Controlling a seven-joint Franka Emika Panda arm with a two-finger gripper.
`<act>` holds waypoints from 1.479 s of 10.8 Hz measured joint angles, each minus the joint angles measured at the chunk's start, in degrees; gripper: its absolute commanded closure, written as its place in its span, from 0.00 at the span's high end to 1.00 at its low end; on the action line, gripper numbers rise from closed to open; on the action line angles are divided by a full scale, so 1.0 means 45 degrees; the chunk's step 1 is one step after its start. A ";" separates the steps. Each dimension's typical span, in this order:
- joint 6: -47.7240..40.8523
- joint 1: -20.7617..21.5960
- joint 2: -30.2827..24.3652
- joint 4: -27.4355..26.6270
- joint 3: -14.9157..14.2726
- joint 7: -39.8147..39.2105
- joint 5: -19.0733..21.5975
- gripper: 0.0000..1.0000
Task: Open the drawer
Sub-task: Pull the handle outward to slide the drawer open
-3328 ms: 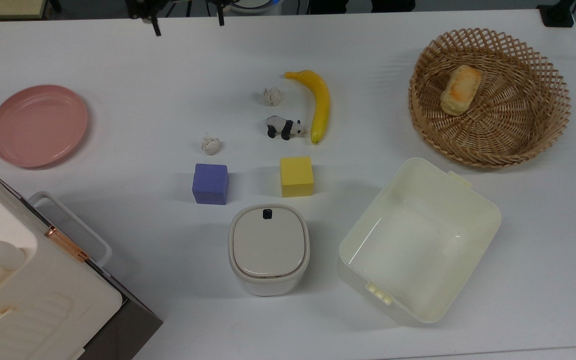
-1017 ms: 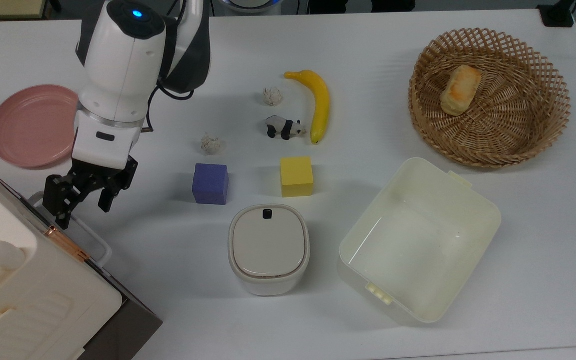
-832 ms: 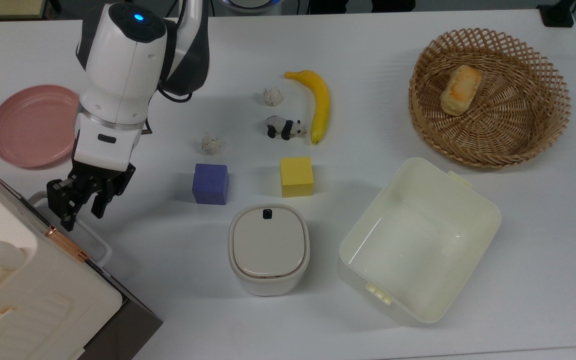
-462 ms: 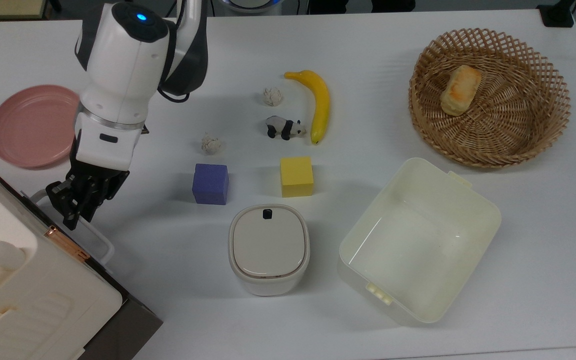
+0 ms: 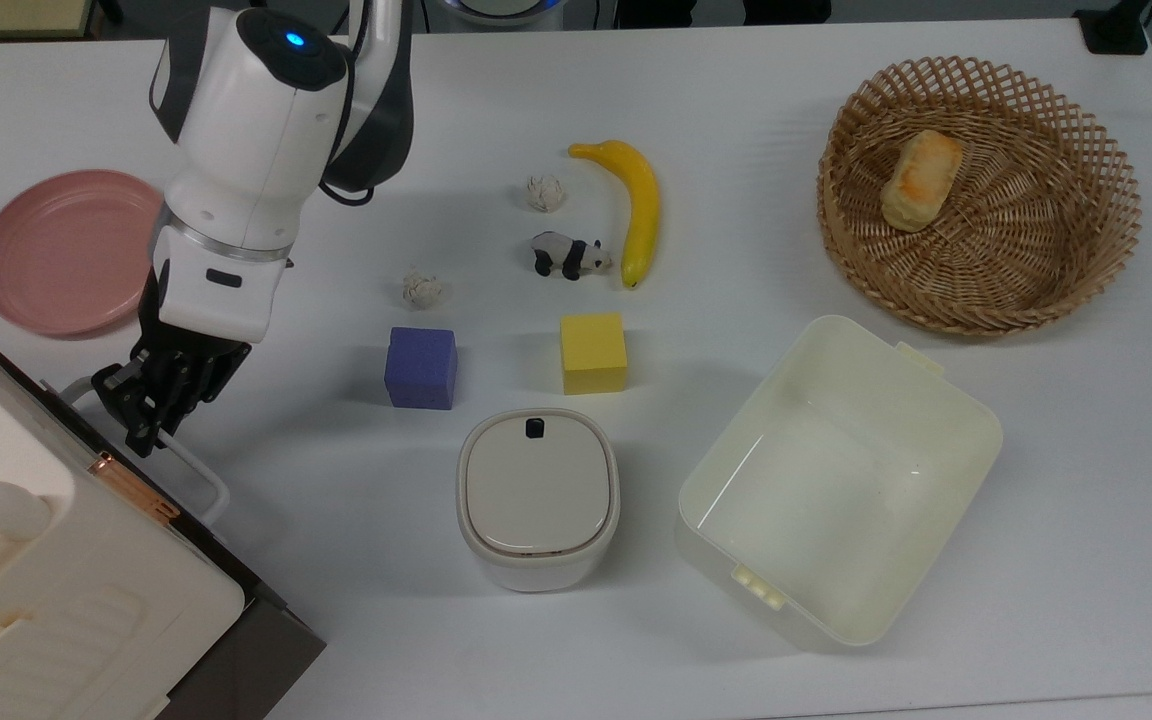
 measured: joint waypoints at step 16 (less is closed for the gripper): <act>0.0130 0.0499 -0.3213 -0.4552 0.0147 0.1292 -0.0240 0.90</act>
